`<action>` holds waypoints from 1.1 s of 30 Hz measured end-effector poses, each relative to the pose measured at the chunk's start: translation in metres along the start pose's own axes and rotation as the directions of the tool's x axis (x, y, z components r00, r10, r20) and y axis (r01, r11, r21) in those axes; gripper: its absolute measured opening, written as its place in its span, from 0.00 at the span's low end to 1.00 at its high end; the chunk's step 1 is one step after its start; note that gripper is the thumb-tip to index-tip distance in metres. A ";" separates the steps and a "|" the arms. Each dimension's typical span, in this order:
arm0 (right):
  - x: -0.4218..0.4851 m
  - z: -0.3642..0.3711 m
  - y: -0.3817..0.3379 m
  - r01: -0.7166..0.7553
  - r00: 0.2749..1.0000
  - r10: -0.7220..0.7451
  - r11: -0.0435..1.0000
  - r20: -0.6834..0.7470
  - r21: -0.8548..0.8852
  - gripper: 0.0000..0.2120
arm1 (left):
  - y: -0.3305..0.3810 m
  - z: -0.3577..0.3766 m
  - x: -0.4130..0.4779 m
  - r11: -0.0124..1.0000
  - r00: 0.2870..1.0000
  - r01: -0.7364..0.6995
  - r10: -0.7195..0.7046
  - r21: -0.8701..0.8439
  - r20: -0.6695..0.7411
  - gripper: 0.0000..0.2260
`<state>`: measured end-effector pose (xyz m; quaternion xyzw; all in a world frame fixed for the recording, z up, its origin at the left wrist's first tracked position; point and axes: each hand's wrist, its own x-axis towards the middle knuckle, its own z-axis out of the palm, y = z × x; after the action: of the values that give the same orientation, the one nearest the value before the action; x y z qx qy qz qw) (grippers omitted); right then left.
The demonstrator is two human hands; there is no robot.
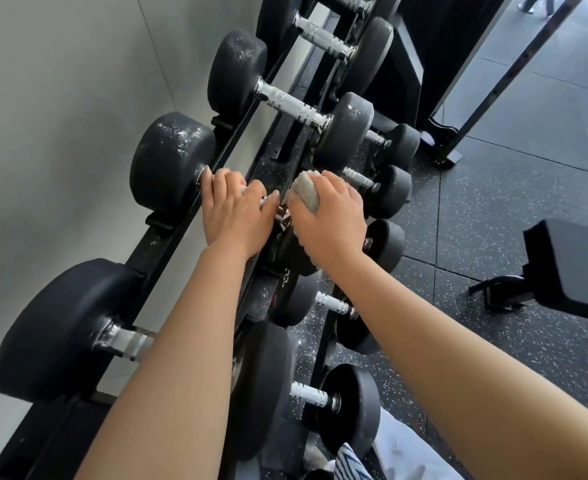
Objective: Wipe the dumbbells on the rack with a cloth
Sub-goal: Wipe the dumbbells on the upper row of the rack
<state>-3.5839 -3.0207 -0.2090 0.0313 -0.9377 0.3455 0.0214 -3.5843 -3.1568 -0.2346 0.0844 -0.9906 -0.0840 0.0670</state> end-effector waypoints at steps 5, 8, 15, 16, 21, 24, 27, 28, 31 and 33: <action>0.015 -0.013 0.004 0.038 0.998 -0.046 0.984 0.043 0.174 0.14 | 0.000 0.000 -0.001 0.999 0.999 0.008 -0.006 -0.038 0.041 0.21; 0.035 -0.019 0.009 -0.143 0.971 0.071 0.939 0.230 0.314 0.13 | -0.001 0.000 -0.003 0.998 0.996 -0.008 0.014 -0.062 0.092 0.21; 0.050 -0.026 0.003 -0.230 0.943 0.136 0.926 0.304 0.301 0.15 | 0.002 -0.002 -0.005 0.998 0.989 0.008 0.002 -0.070 0.147 0.22; 0.046 -0.025 0.002 -0.202 0.950 0.122 0.941 0.287 0.270 0.15 | 0.002 -0.002 -0.005 0.998 0.988 0.013 -0.003 -0.063 0.156 0.22; 0.012 -0.015 0.007 -0.044 0.997 0.032 0.980 0.065 0.196 0.10 | 0.003 -0.003 -0.005 0.998 0.985 0.041 -0.031 -0.054 0.170 0.22; -0.011 -0.002 0.014 0.080 0.994 -0.061 0.975 -0.095 0.210 0.16 | 0.004 -0.003 -0.005 0.997 0.987 0.048 -0.037 -0.066 0.156 0.22; -0.013 -0.004 0.013 0.096 0.993 -0.075 0.967 -0.095 0.235 0.14 | 0.004 0.001 -0.007 0.995 0.993 0.043 -0.033 -0.090 0.109 0.21; -0.008 -0.008 0.010 0.085 0.995 -0.068 0.964 -0.078 0.251 0.12 | 0.004 0.002 -0.007 0.994 0.995 0.040 -0.031 -0.097 0.092 0.21; 0.020 -0.020 0.005 -0.133 0.986 0.093 0.941 0.140 0.311 0.15 | 0.004 0.005 -0.007 0.995 0.998 0.035 -0.030 -0.096 0.050 0.20; 0.043 -0.023 0.007 -0.290 0.934 0.194 0.902 0.299 0.319 0.15 | 0.004 0.006 -0.007 0.995 0.999 0.029 -0.026 -0.092 0.033 0.20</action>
<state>-3.6272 -3.0019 -0.1935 -0.0381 -0.8499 0.5034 -0.1514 -3.5791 -3.1508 -0.2409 0.0933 -0.9853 -0.1321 0.0541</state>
